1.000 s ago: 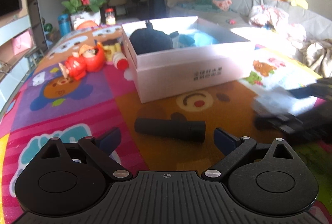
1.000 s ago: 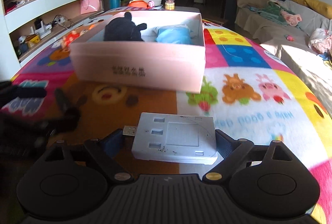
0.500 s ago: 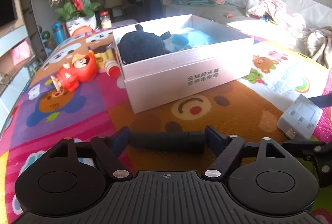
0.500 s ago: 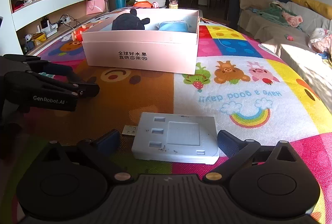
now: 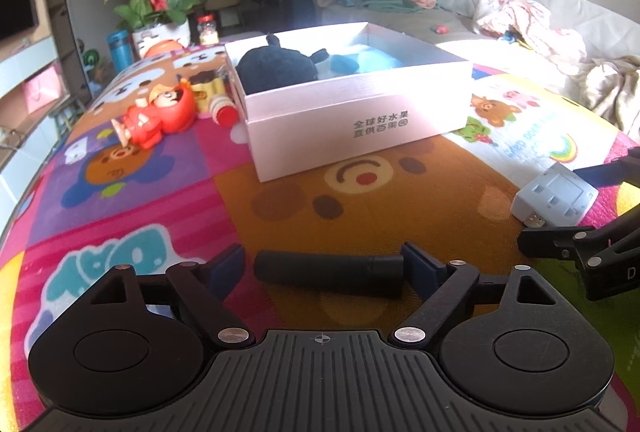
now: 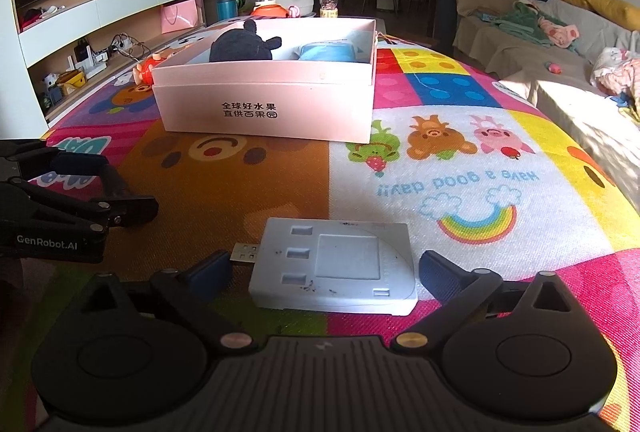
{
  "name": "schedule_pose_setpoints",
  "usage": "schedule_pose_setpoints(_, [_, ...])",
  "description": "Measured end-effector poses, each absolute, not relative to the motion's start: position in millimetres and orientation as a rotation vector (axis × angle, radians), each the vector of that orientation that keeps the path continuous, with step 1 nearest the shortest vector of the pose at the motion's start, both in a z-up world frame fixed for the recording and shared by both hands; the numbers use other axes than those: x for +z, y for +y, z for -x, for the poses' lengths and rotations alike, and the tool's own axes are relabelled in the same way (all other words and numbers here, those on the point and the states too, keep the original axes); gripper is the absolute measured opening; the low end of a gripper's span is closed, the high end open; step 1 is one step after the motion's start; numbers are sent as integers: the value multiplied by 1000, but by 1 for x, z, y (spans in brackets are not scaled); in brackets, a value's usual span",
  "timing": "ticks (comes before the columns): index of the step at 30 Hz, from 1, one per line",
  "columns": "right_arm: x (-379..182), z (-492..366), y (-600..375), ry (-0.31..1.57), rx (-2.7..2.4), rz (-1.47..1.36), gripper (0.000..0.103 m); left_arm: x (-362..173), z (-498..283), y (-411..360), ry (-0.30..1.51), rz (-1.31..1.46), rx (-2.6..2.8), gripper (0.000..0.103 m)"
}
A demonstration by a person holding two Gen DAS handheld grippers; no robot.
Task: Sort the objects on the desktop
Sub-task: 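Carry the white box over the pink box and release it inside with the right tool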
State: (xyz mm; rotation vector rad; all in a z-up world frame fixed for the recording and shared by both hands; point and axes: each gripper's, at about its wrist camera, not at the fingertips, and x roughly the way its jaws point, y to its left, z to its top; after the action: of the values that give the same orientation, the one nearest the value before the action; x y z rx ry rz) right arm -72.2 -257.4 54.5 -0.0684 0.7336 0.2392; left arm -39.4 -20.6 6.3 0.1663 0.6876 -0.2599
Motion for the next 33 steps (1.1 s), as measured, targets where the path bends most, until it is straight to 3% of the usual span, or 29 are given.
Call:
schedule_pose_setpoints(3, [56, 76, -256, 728, 252, 87, 91, 7, 45, -23, 677, -188, -272, 82])
schedule_pose_setpoints(9, [80, 91, -261, 722, 306, 124, 91, 22, 68, -21, 666, -210, -342, 81])
schedule_pose_setpoints(15, [177, 99, -270, 413, 282, 105, 91, 87, 34, -30, 436, -219, -321, 81])
schedule_pose_setpoints(19, [210, 98, -270, 296, 279, 80, 91, 107, -17, -43, 393, -176, -278, 82])
schedule_pose_setpoints(22, [215, 91, -268, 294, 264, 93, 91, 103, -47, -46, 427, -136, -262, 98])
schedule_pose_setpoints(33, [210, 24, -266, 442, 251, 35, 91, 35, -6, 21, 504, -159, -184, 101])
